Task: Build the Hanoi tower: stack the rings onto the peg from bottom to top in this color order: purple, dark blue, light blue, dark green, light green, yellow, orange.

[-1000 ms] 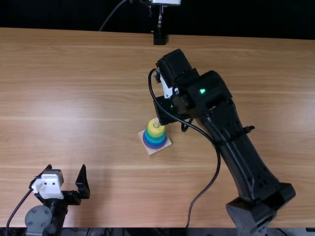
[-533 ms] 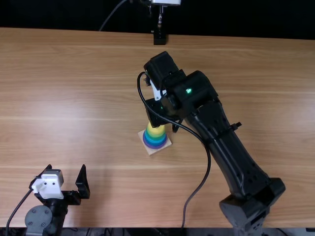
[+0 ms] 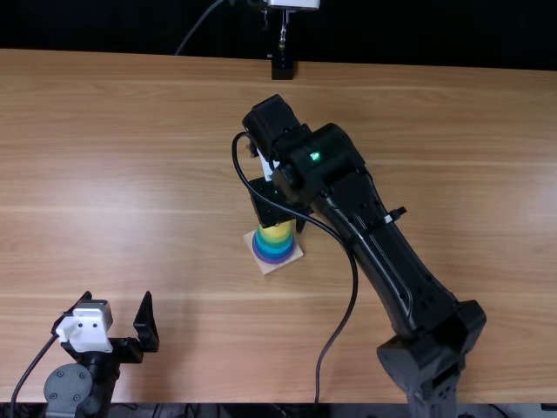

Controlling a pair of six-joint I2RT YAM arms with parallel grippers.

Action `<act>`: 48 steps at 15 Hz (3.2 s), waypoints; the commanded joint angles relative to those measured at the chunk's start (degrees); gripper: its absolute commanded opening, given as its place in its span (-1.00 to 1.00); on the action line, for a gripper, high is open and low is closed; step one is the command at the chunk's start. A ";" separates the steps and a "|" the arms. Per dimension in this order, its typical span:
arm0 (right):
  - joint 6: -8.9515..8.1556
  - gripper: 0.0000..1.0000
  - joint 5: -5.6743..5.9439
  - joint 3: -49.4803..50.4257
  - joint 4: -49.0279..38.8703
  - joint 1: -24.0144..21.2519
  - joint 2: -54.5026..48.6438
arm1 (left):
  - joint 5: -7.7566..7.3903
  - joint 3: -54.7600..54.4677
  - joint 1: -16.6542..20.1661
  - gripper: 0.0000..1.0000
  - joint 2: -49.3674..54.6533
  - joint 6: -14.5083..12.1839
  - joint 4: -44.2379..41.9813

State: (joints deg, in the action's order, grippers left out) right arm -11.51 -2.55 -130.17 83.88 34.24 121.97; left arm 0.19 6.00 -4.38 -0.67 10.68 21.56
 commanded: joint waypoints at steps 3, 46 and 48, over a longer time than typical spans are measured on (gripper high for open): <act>-0.20 -0.96 -0.20 -0.88 -0.07 0.21 0.46 | -0.50 -6.00 0.34 1.00 0.67 -0.24 4.70; 6.34 1.00 1.70 129.29 -79.28 -37.49 -121.97 | -0.50 -6.00 0.34 1.00 0.67 -0.24 4.70; 6.13 1.00 1.70 129.29 -73.06 -37.84 -121.97 | -0.50 -6.00 0.34 1.00 0.67 -0.24 4.70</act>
State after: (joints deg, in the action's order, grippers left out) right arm -5.39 -0.64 -2.07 7.62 -3.05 0.73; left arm 0.16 6.02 -4.38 -0.67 10.70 21.61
